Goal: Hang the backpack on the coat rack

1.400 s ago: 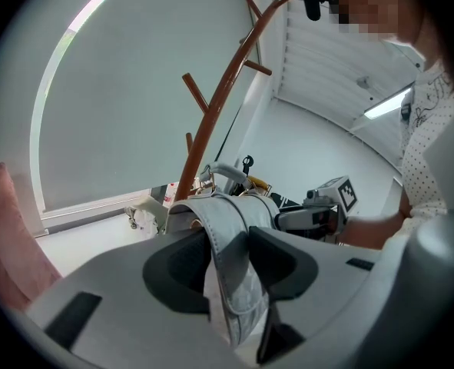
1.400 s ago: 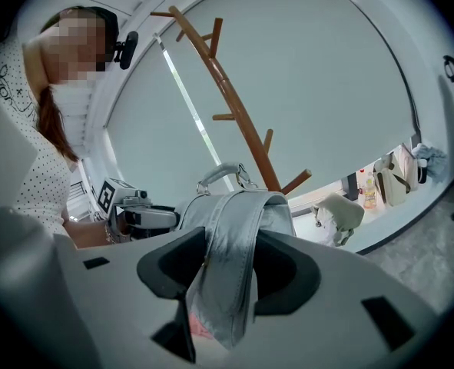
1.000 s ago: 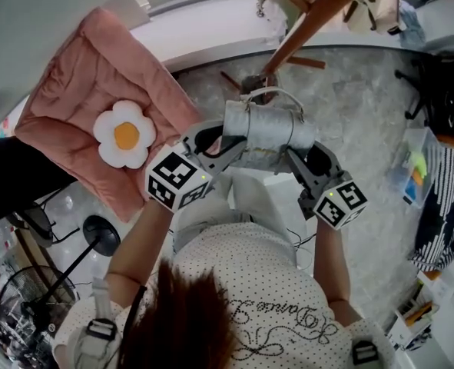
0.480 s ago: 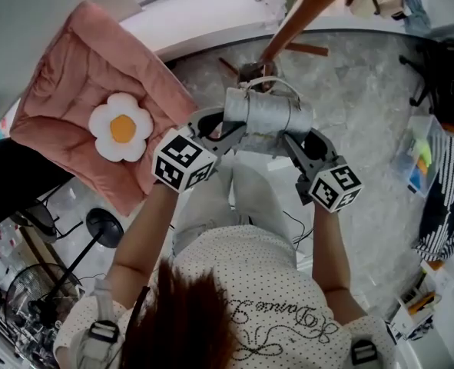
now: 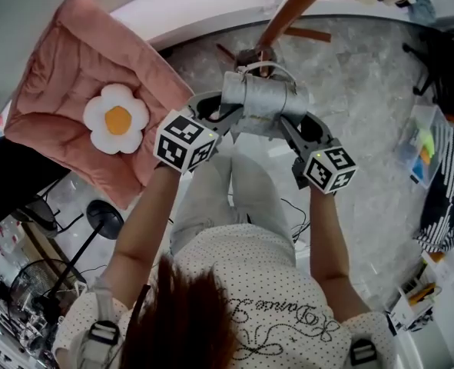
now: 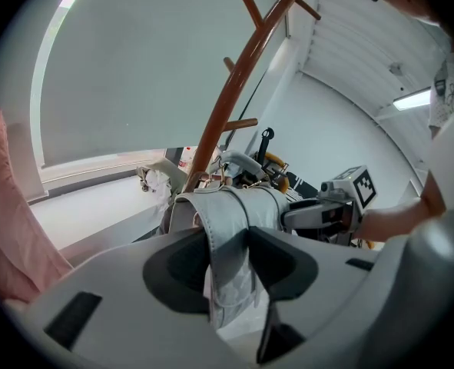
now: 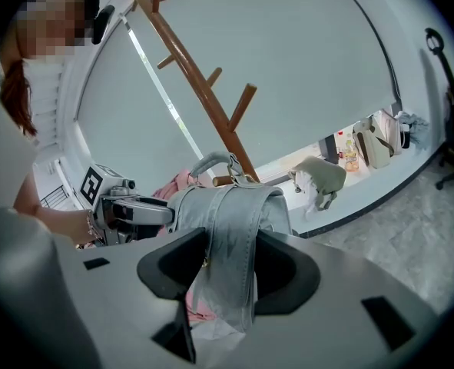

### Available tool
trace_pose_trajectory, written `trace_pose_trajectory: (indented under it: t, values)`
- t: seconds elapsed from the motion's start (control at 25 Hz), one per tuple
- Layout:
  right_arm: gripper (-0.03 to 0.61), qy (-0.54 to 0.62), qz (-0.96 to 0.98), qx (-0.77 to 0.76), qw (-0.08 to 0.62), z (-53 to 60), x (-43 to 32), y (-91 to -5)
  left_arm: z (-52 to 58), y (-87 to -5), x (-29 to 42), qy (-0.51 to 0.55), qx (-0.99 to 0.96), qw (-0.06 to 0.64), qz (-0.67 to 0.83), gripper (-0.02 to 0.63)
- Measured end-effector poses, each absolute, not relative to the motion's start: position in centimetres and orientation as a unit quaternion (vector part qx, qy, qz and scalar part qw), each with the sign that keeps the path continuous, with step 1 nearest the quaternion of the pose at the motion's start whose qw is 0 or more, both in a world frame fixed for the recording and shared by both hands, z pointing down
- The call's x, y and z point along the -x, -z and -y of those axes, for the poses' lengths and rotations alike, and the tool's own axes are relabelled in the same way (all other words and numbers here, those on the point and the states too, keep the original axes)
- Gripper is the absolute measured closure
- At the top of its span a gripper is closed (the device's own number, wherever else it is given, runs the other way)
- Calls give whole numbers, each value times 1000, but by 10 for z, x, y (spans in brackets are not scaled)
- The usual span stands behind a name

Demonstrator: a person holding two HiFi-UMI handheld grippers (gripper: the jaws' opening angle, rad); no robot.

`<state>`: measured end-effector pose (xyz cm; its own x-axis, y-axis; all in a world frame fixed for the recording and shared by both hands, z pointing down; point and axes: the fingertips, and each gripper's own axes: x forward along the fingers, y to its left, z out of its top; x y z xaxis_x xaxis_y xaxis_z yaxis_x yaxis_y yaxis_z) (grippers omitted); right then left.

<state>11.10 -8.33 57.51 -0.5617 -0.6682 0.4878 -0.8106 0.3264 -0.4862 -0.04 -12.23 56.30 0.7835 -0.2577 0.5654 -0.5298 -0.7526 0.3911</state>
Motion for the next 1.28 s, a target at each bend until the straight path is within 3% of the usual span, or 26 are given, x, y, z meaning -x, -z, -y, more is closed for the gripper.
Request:
trace_pose_trajectory:
  t: [1.28]
  values:
    - [373,-360,780,-495,128,130,-124,-630,172,-621,-9,-294,-879,277,254,443]
